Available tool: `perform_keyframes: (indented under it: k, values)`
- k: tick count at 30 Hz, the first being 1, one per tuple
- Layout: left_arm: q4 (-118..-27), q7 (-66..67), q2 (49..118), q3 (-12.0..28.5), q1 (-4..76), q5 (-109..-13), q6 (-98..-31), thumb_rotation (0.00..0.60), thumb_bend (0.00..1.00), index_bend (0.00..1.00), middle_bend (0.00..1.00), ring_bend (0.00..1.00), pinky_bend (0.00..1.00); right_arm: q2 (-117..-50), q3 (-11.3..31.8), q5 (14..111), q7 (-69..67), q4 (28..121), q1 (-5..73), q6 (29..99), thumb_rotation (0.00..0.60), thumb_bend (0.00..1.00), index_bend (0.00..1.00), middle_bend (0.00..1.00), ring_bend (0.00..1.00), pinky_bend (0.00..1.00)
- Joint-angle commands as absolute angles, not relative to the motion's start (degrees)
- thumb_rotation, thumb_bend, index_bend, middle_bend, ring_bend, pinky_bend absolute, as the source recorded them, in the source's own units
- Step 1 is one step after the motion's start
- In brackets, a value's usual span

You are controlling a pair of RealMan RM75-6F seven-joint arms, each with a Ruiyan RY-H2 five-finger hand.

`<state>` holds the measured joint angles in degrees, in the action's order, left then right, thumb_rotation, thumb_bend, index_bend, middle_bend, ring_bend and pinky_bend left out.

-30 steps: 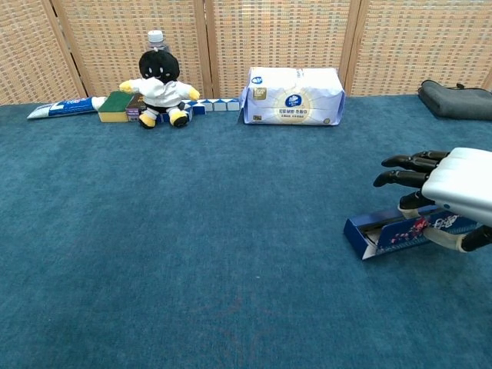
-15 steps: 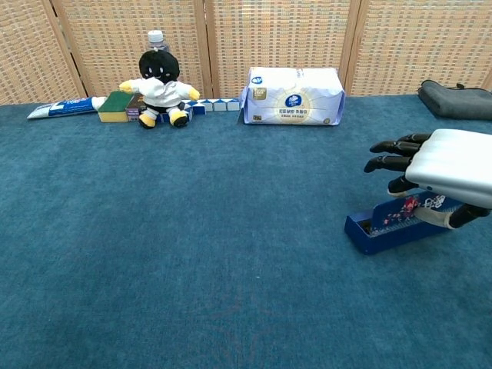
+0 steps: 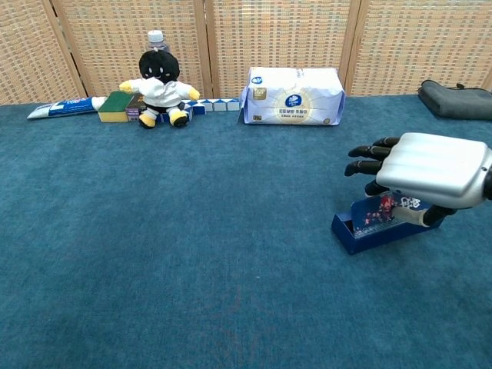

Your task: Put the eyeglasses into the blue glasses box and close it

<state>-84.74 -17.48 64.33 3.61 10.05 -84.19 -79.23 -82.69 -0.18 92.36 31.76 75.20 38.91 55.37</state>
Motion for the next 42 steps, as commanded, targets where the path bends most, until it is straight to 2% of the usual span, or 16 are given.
perform_keyframes:
  k: [1,2,5,11,25,29,30,32,34,37,42]
  values:
    - [-84.7,-17.6,64.3,3.6,10.1,-84.2,-79.2,0.6,0.0,0.0,0.0,0.0,0.0,-83.1,0.4,91.6,32.3,74.8,39.1,55.0,0.6,0.45,0.55,0.15,0.02,0.17]
    - [-84.7,-17.6,64.3,3.6,10.0,-84.2,-79.2,0.6,0.0,0.0,0.0,0.0,0.0,-83.3,0.6,91.3,32.4,74.6,39.2,55.0,0.6,0.41,0.5,0.15,0.02,0.17]
    - [-84.7,-17.6,64.3,3.6,10.0,-84.3,-79.3,0.6,0.0,0.0,0.0,0.0,0.0,-83.8,1.0,90.8,32.2,74.0,39.2,55.0,0.6,0.35,0.43,0.14,0.02,0.17]
    - [-84.7,-17.4,64.4,3.5,10.1,-84.3,-79.3,0.6,0.0,0.0,0.0,0.0,0.0,-85.2,1.4,90.9,31.6,72.3,39.2,56.1,0.6,0.34,0.35,0.13,0.02,0.17]
    - [-84.6,-17.7,64.4,3.5,10.1,-84.3,-79.2,0.6,0.0,0.0,0.0,0.0,0.0,-87.9,3.0,90.3,30.8,69.6,39.6,58.4,0.6,0.34,0.35,0.11,0.02,0.17]
    - [-84.6,-17.7,64.4,3.6,10.1,-84.3,-79.2,0.6,0.0,0.0,0.0,0.0,0.0,-85.3,4.2,90.2,28.4,73.2,39.3,60.4,0.6,0.3,0.33,0.09,0.02,0.17]
    - [-84.6,-17.6,64.4,3.5,10.1,-84.3,-79.1,0.6,0.0,0.0,0.0,0.0,0.0,-83.9,4.1,89.7,27.8,74.8,39.4,59.7,0.6,0.27,0.3,0.08,0.02,0.17]
    - [-84.6,-17.5,64.5,3.5,10.2,-84.3,-79.0,0.6,0.0,0.0,0.0,0.0,0.0,-81.2,4.0,88.5,26.9,78.0,39.7,57.3,0.6,0.11,0.13,0.01,0.0,0.13]
    - [-84.6,-17.4,64.5,3.5,10.3,-84.3,-78.8,0.6,0.0,0.0,0.0,0.0,0.0,-76.1,3.4,86.0,24.3,83.5,41.0,51.2,0.6,0.01,0.02,0.0,0.0,0.08]
    - [-84.7,-17.3,64.5,3.5,10.3,-84.3,-78.8,0.6,0.0,0.0,0.0,0.0,0.0,-71.7,2.1,85.2,19.6,86.7,43.2,44.5,0.6,0.0,0.0,0.0,0.0,0.03]
    - [-84.7,-17.2,64.6,3.5,10.3,-84.3,-78.8,0.6,0.0,0.0,0.0,0.0,0.0,-72.3,0.2,85.7,18.4,83.2,44.6,40.5,0.6,0.0,0.0,0.0,0.0,0.03]
